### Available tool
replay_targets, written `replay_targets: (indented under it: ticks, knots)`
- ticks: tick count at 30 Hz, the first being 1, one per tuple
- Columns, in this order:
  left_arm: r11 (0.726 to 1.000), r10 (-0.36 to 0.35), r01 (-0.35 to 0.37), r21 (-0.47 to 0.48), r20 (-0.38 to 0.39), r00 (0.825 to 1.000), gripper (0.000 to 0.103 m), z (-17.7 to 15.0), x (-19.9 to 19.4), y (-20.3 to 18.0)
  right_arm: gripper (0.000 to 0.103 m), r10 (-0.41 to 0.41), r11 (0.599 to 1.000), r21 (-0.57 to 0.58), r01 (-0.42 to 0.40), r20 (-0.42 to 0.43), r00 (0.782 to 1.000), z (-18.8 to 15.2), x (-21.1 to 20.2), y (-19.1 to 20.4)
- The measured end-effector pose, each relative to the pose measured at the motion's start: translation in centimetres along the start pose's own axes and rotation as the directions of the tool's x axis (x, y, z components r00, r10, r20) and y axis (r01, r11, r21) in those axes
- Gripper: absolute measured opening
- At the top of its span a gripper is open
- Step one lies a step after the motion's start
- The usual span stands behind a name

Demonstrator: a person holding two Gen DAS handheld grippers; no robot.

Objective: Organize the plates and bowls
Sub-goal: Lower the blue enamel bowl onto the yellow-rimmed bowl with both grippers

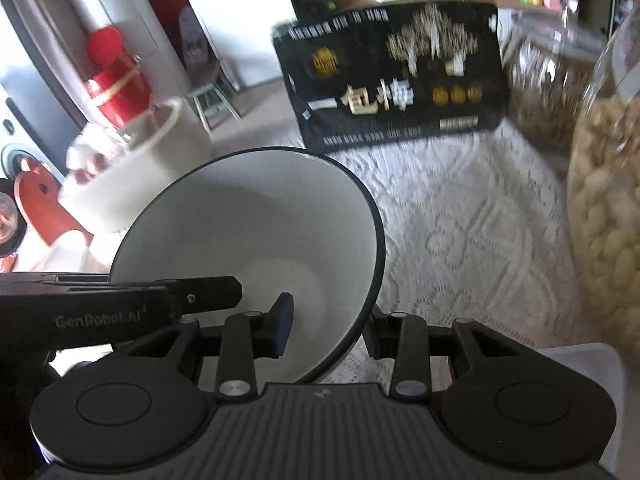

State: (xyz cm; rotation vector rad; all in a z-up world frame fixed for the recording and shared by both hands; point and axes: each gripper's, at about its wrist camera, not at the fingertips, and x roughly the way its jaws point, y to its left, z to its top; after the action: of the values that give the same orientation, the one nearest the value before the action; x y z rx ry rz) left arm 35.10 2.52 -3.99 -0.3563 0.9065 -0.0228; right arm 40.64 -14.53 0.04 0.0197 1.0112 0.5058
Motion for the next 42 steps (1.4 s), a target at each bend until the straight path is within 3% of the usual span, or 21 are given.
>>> replay_targets:
  ticks: [3,9,14,19,25,35,42]
  knots:
    - [1.000,-0.011,0.011,0.018,0.027,1.000,0.033,-0.9,-2.8,-1.3,0.036,0.034,0.999,-0.002,-0.034,0.023,0.999,-0.3,-2.8,0.2]
    - [0.999,-0.043,0.043,-0.007,-0.033,0.999,0.033,-5.6,-6.5,-2.3,0.036,0.066,0.995,-0.080,-0.064,0.017,0.998,-4.0,-7.4,1.2]
    - [0.997,-0.037,0.032,-0.072,-0.060,0.998,0.033,-10.7,-7.3,-2.5,0.037,0.079,0.986,-0.147,-0.081,-0.017,0.997,-8.1,-8.5,1.5]
    - [0.998,-0.032,0.027,-0.061,-0.079,0.996,0.033,-13.9,-7.8,-3.3,0.037,0.075,0.988,-0.137,-0.075,0.001,0.997,-10.9,-8.4,0.8]
    - [0.997,-0.023,0.017,-0.070,-0.097,0.995,0.034,-14.5,-7.1,-2.7,0.033,0.054,0.998,-0.040,-0.056,-0.041,0.998,-12.3,-5.8,-0.3]
    - [0.994,-0.025,0.016,-0.107,-0.078,0.997,0.035,-14.2,-8.7,-1.7,0.032,0.009,0.998,-0.063,-0.013,-0.055,0.998,-11.7,-5.7,1.0]
    - [0.997,0.003,-0.007,-0.076,-0.064,0.998,0.032,-14.2,-9.6,-2.3,0.033,0.010,0.998,-0.055,-0.011,-0.032,0.999,-11.4,-6.8,0.4]
